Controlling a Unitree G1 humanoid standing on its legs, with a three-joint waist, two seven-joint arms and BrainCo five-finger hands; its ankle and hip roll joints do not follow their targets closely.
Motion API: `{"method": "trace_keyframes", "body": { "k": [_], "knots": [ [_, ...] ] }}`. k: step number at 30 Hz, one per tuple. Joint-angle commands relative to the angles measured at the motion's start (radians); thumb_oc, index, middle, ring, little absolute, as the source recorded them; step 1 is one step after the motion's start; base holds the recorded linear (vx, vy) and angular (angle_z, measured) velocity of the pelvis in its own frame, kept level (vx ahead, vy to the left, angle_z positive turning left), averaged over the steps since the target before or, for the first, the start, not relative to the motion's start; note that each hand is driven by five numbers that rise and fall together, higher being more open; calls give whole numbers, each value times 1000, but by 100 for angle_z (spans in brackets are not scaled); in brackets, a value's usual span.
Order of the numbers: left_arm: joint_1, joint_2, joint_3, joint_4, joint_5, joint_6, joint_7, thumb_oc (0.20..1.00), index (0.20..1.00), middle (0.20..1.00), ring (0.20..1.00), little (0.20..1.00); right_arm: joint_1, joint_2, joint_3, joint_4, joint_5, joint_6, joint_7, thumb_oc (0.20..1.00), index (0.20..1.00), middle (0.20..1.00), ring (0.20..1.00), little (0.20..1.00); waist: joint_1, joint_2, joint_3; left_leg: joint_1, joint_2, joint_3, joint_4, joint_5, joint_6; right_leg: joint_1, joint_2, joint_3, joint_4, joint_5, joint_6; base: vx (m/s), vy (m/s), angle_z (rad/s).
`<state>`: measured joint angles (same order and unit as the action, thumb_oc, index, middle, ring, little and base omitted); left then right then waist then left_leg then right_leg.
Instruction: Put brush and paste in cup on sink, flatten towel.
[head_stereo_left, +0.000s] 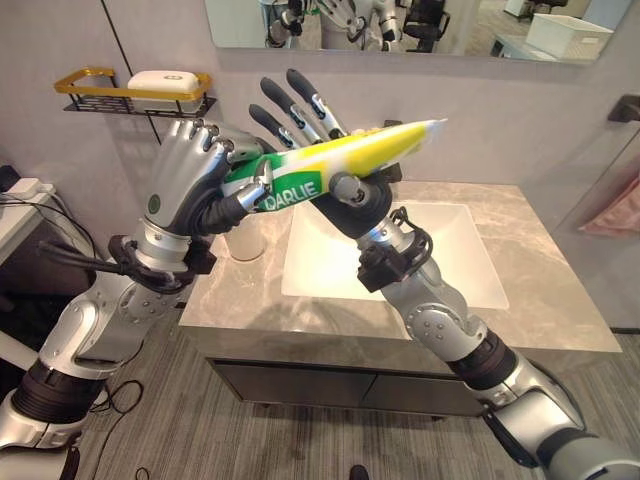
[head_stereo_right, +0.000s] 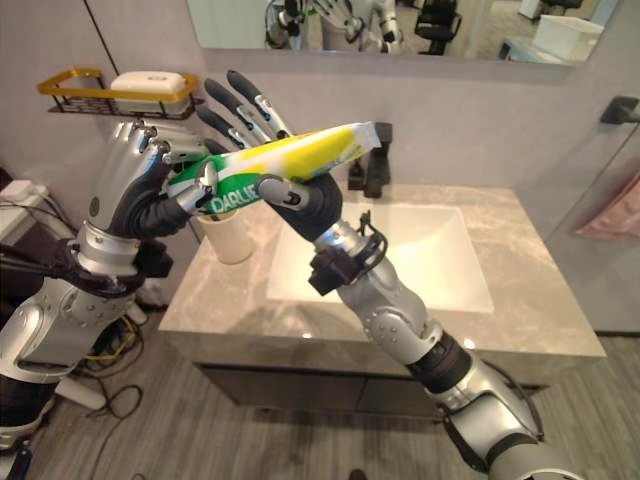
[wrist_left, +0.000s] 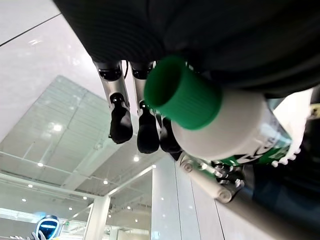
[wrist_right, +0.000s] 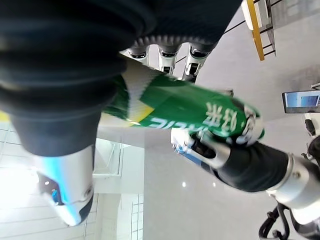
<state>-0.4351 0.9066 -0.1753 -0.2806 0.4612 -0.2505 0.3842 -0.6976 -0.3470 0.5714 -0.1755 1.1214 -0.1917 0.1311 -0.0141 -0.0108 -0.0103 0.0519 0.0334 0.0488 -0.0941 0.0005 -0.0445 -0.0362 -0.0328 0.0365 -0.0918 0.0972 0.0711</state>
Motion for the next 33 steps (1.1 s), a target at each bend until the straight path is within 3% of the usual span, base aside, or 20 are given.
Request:
{"method": "trace_keyframes", "body": {
  "k": [1,3,8,10,11,12,15,17,24,25,26,27,33],
  "knots": [
    [-37,66,38,99,-48,43,21,200,200,200,200,200,-53,36,-95,-52,30,-81,16,1000,1000,1000,1000,1000,7,-26,-28,54,-21,28,24,-58,-17,53,-58,-41,5,-39,79,0,3,-5],
    [12,-5,41,52,-39,40,12,200,200,200,200,200,-47,48,-79,-37,2,-85,3,1000,1000,1000,1000,1000,6,-29,-27,55,-21,27,26,-60,-16,54,-58,-42,5,-40,77,0,0,0],
    [59,-26,19,8,1,44,-13,200,200,200,200,200,-45,43,-94,-35,-13,-81,-12,1000,1000,1000,1000,1000,8,-37,-26,54,-22,27,27,-62,-14,55,-57,-41,5,-43,77,0,0,0],
    [73,-28,24,-1,-2,42,-16,200,200,200,200,200,-43,45,-95,-37,-10,-83,-13,922,922,922,922,922,10,-38,-24,54,-21,26,27,-62,-14,55,-57,-41,5,-43,76,0,0,0],
    [85,-30,29,-6,-6,41,-17,200,200,200,200,200,-40,48,-96,-38,-8,-84,-13,805,805,805,805,805,10,-39,-23,53,-21,26,27,-62,-14,55,-56,-41,5,-44,76,0,0,0],
    [85,-30,29,-6,-6,41,-17,200,200,200,200,200,-40,48,-96,-38,-8,-84,-13,805,805,805,805,805,10,-39,-24,53,-21,26,27,-62,-14,55,-56,-41,5,-44,76,0,0,0],
    [110,-39,46,-20,-20,37,-19,200,200,200,200,200,-31,42,-96,-39,-8,-79,-15,379,379,379,379,379,14,-41,-23,51,-21,23,28,-62,-13,56,-57,-42,5,-44,75,0,0,0],
    [114,-41,48,-20,-26,38,-19,200,200,200,200,200,-29,41,-95,-38,-8,-79,-15,216,216,216,216,216,14,-42,-22,51,-22,23,29,-63,-13,55,-57,-43,5,-44,75,0,0,0],
    [151,-60,71,-12,-73,37,-28,200,200,200,200,200,-21,34,-105,-35,-14,-79,-23,200,200,200,200,200,16,-44,-18,50,-22,22,28,-63,-13,57,-56,-44,5,-44,74,0,0,0],
    [152,-60,72,-12,-73,37,-28,304,304,304,304,304,-21,34,-104,-36,-14,-79,-23,200,200,200,200,200,16,-44,-19,50,-22,22,28,-63,-13,57,-56,-45,5,-44,74,0,0,0],
    [165,-72,83,-9,-86,40,-24,793,793,793,793,793,-13,27,-112,-35,-23,-82,-35,200,200,200,200,200,16,-44,-18,51,-22,21,27,-63,-13,56,-57,-44,5,-44,73,0,0,0],
    [166,-72,83,-10,-86,40,-24,1000,1000,1000,1000,1000,-12,27,-112,-36,-23,-82,-35,200,200,200,200,200,15,-43,-18,51,-22,21,27,-62,-13,56,-57,-44,5,-44,73,0,0,0],
    [238,-162,87,-33,-113,62,-19,1000,1000,1000,1000,1000,37,37,-143,-53,-60,-90,-101,200,200,200,200,200,12,-43,-17,52,-21,20,23,-62,-11,58,-58,-47,5,-46,73,-1,-5,2]
  ]
}}
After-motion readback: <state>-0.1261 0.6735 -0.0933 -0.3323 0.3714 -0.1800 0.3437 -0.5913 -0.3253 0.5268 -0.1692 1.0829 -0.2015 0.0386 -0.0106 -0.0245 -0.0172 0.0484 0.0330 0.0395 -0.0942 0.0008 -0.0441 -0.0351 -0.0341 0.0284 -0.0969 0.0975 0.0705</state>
